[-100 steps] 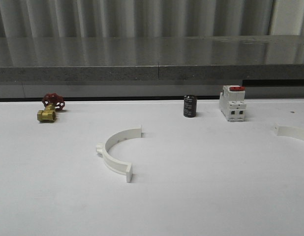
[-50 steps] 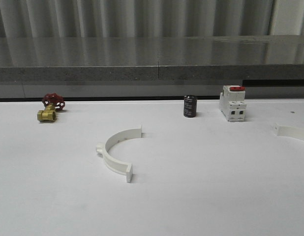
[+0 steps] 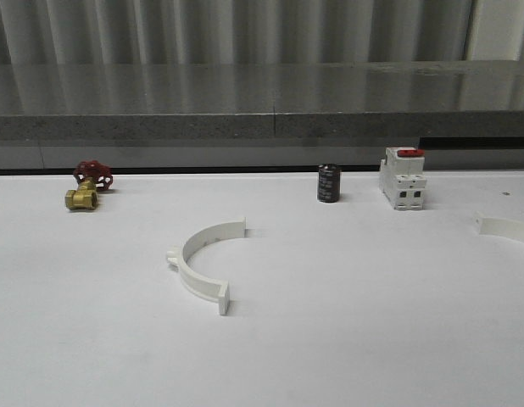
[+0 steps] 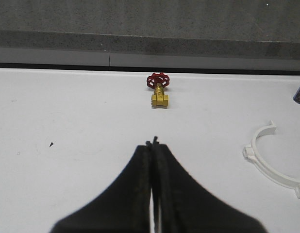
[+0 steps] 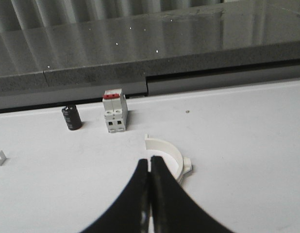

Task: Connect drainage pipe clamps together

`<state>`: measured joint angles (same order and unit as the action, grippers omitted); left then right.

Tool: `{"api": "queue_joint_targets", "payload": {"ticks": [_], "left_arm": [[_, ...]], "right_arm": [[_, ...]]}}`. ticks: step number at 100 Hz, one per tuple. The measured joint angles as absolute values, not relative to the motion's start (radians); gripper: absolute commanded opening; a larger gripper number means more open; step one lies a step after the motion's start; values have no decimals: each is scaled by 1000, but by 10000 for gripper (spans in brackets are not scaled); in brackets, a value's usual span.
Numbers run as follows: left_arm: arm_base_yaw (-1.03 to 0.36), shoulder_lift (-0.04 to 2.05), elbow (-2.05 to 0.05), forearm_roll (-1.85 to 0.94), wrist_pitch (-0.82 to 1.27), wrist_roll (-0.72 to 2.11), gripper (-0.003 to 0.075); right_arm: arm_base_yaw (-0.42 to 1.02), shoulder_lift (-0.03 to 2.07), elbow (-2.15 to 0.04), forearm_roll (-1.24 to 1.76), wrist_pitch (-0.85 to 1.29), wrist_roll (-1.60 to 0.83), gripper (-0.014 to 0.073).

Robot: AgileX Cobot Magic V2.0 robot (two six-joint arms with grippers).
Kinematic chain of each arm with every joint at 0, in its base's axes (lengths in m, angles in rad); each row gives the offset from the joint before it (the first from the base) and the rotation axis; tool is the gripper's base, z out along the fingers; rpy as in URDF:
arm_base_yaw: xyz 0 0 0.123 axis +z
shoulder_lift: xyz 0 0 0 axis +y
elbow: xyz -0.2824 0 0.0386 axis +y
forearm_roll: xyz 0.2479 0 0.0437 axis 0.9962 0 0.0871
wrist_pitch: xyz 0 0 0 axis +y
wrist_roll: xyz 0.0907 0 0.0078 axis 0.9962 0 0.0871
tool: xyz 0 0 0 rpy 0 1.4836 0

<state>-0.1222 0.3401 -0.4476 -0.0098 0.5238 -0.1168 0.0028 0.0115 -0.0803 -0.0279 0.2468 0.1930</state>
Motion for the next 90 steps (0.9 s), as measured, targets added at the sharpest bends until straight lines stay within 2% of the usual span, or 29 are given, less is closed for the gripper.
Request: {"api": "queue_joint_targets", "payload": {"ticks": [22, 51, 76, 83, 90], "left_arm": [[-122, 340, -448, -10, 524, -117, -20], [-122, 340, -448, -10, 524, -117, -20], [-122, 340, -448, -10, 524, -117, -20], [-122, 340, -448, -10, 524, -117, -20], [-122, 340, -448, -10, 524, -117, -20]], "right_arm": [[3, 237, -225, -30, 305, 193, -68], [3, 616, -499, -30, 526, 193, -68], [3, 849, -624, -30, 549, 191, -62], [3, 891, -633, -30, 549, 191, -25], [3, 924, -636, -30, 549, 191, 66]]}}
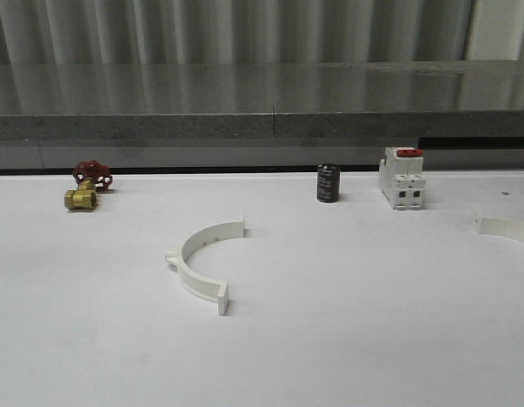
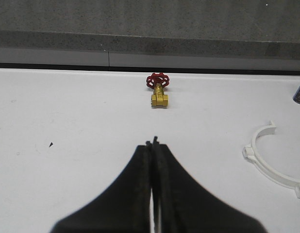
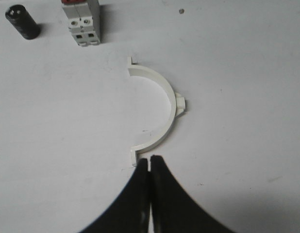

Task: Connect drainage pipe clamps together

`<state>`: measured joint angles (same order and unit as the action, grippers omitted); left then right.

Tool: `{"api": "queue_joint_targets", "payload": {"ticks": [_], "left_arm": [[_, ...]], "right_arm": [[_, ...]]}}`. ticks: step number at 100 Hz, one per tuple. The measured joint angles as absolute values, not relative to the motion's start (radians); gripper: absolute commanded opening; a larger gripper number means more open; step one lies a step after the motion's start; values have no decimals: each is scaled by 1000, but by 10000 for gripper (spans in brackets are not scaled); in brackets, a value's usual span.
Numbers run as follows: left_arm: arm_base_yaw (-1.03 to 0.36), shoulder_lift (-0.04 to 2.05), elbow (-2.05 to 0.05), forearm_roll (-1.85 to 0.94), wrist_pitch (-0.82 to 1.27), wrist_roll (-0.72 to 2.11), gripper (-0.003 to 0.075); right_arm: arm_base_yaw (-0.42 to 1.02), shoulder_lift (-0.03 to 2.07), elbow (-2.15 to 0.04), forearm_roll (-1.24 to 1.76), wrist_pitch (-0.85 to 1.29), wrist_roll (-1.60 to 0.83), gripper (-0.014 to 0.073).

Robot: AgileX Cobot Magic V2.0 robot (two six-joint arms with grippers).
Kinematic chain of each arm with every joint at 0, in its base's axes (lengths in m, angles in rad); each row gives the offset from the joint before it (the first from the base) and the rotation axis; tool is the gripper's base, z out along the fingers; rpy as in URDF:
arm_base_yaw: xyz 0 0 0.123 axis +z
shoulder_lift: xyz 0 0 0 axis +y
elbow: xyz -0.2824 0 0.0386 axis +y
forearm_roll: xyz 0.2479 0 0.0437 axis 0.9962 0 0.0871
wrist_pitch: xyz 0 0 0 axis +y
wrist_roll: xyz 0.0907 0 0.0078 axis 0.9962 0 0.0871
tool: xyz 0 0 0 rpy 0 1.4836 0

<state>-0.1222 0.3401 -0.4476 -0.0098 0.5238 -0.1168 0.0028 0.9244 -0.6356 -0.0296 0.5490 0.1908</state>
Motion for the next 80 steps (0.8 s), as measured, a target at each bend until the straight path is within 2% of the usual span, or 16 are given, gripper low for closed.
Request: {"api": "queue_joint_targets", "payload": {"ticks": [19, 26, 52, 80], "left_arm": [[-122, 340, -448, -10, 524, -117, -20], [-122, 340, -448, -10, 524, -117, -20], [-122, 340, -448, -10, 524, -117, -20], [-122, 340, -448, -10, 524, -117, -20]], "right_arm": [[3, 958, -636, -30, 537, 191, 451], [3, 958, -636, -30, 518, 191, 524], [0, 999, -683, -30, 534, 191, 527], [-81, 1271, -911, -30, 690, 185, 527]]}}
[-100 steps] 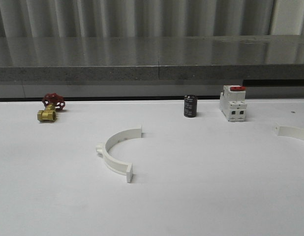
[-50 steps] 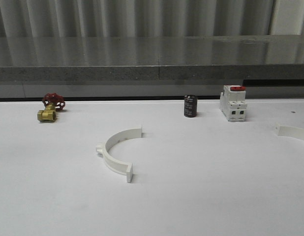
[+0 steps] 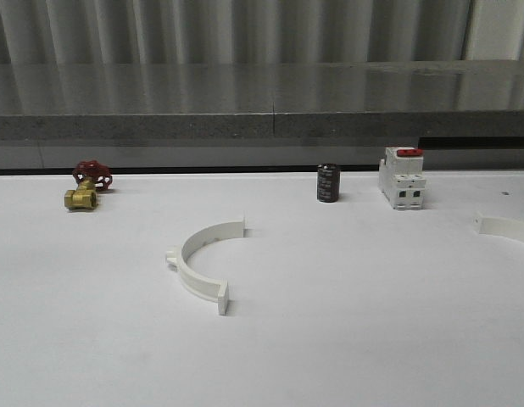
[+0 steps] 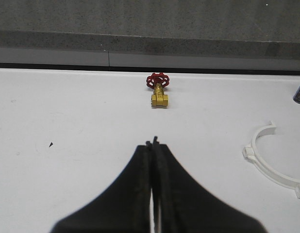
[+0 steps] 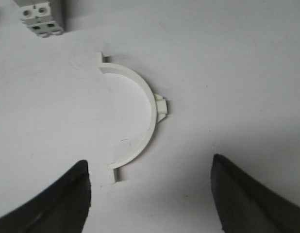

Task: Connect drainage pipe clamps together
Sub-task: 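Grasp the second clamp half's tab with the right gripper and lift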

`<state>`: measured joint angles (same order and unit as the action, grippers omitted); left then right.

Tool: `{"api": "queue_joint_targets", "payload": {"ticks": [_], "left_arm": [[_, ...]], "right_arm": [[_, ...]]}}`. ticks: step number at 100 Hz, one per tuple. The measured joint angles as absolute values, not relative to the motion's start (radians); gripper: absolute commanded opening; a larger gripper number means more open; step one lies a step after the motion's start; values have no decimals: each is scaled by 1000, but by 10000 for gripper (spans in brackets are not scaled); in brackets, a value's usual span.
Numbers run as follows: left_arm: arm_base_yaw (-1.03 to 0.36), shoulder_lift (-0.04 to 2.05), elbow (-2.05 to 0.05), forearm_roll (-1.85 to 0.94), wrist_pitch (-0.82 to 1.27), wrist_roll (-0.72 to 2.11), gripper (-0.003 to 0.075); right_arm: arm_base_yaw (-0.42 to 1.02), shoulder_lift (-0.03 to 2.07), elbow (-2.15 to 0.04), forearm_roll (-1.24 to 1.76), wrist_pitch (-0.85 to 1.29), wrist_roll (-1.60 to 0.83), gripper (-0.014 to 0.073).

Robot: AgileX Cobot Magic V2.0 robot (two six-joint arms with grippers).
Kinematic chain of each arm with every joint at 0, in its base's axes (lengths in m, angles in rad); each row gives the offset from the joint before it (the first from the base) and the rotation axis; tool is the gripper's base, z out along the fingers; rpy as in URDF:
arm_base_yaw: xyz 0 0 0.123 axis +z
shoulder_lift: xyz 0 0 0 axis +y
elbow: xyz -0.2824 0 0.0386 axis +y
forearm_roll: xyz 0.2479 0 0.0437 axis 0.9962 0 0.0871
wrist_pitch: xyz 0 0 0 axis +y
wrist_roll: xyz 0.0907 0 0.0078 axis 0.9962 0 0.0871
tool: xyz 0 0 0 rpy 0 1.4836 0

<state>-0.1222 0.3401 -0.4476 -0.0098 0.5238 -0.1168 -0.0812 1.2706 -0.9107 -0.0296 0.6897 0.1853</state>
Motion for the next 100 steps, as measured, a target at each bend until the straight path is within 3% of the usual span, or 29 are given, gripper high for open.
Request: {"api": "queue_joint_targets", "payload": {"ticks": [50, 100], "left_arm": [[-122, 340, -448, -10, 524, -117, -20], [-122, 340, -448, -10, 524, -117, -20]], "right_arm": [[-106, 1710, -1077, 9, 664, 40, 527], [-106, 1857, -1081, 27, 576, 20, 510]]}}
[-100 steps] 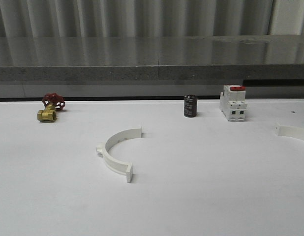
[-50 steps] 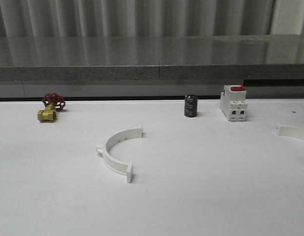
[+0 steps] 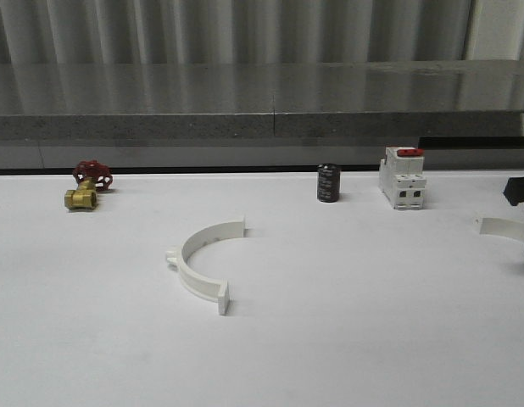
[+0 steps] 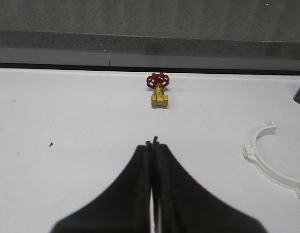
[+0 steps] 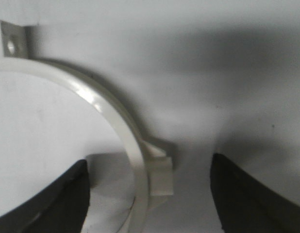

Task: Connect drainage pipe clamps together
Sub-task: 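Grasp the second clamp half's tab with the right gripper and lift, then carry the clamp half to the placed half, aligning the ends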

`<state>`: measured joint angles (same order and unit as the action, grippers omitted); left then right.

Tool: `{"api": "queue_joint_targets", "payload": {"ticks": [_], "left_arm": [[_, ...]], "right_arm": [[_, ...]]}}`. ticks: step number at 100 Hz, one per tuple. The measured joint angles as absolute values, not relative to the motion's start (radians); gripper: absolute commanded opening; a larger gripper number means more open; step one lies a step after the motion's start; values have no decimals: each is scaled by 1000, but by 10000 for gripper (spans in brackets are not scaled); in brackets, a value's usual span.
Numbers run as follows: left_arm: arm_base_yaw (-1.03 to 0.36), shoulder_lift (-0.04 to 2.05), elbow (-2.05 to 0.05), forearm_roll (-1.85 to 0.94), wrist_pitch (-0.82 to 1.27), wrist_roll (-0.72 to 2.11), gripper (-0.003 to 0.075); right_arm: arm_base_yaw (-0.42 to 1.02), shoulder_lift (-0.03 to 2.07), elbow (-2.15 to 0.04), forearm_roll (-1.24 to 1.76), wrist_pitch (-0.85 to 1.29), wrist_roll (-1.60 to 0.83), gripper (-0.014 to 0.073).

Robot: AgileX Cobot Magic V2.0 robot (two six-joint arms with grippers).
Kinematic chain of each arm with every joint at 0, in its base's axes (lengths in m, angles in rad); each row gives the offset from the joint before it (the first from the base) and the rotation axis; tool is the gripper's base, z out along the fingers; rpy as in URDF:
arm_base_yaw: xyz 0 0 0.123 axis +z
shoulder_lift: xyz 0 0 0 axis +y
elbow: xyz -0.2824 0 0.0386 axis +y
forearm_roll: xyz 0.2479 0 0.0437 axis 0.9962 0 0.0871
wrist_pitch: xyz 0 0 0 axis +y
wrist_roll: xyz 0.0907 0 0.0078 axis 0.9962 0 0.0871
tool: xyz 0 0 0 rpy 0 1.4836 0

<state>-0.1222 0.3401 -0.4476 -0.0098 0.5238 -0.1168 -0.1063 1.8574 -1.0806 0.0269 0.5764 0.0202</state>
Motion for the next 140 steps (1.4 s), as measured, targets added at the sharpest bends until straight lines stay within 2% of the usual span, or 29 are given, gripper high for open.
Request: {"api": "queue_joint_targets", "payload": {"ticks": [6, 28, 42, 99, 118, 140], "left_arm": [[-122, 340, -448, -10, 524, -117, -20], [-122, 340, -448, -10, 524, -117, -20], [-122, 340, -448, -10, 524, -117, -20], [-122, 340, -448, -10, 524, -117, -20], [-122, 340, -448, -10, 524, -117, -20], [-122, 340, -448, -10, 524, -117, -20]], "right_arm": [[-106, 1857, -1081, 27, 574, 20, 461], [-106, 1859, -1081, 34, 569, 20, 160], [-106, 1859, -1081, 38, 567, 20, 71], [-100, 1861, -1110, 87, 578, 57, 59], [0, 1836, -1134, 95, 591, 129, 59], [184, 1816, -1160, 66, 619, 282, 59]]}}
